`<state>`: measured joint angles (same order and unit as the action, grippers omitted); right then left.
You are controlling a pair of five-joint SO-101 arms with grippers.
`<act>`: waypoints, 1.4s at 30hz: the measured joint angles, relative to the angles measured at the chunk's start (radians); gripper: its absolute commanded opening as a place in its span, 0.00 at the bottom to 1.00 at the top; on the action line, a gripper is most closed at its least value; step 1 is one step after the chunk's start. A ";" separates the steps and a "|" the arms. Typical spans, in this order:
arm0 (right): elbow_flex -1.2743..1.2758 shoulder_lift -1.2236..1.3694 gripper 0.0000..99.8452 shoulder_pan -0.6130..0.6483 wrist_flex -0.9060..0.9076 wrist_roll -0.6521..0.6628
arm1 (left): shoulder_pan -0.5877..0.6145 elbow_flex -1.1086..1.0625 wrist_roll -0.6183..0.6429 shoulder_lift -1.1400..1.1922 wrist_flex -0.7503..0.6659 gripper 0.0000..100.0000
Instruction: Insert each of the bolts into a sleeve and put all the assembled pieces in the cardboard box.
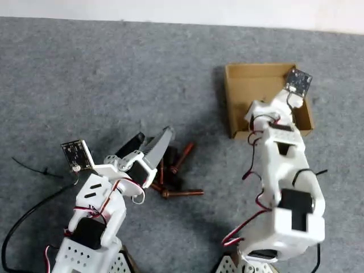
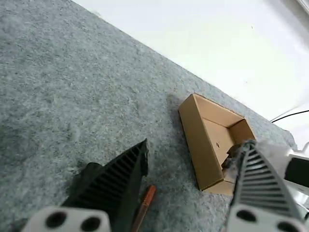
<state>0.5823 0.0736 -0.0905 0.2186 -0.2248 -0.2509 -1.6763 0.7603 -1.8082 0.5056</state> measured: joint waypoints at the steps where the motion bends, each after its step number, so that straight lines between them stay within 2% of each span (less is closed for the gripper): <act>1: -0.008 0.017 0.01 -0.005 0.000 0.000 | 0.000 0.000 0.000 0.000 0.000 0.28; 4: -0.018 0.055 0.04 -0.014 -0.011 0.000 | 0.000 0.000 0.000 0.000 0.000 0.28; 9: -0.018 0.063 0.22 -0.015 -0.015 0.000 | 0.000 0.000 0.000 0.000 0.000 0.28; 11: -0.020 0.061 0.26 -0.015 -0.017 0.000 | 0.000 0.000 0.000 0.000 0.000 0.28; 22: -0.020 0.044 0.26 -0.015 -0.017 -0.002 | -0.002 0.000 0.000 0.000 0.000 0.28; 26: 0.005 -0.103 0.26 -0.008 0.025 -0.106 | -0.002 0.000 0.000 0.000 0.000 0.28; 29: 0.080 -0.252 0.26 0.038 0.084 -0.207 | -0.002 0.000 0.000 0.000 0.000 0.28; 32: 0.181 -0.411 0.26 0.115 0.101 -0.216 | -0.002 0.000 0.000 0.000 0.000 0.28; 37: 0.334 -0.601 0.26 0.295 0.104 -0.104 | -0.002 0.000 0.000 0.000 0.000 0.28; 42: 0.414 -0.652 0.26 0.451 0.104 -0.008 | 0.032 0.000 0.000 0.000 0.000 0.28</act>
<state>0.9966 -0.5785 0.3606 0.3230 -0.2325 -0.2186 -1.6763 0.7603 -1.8082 0.5056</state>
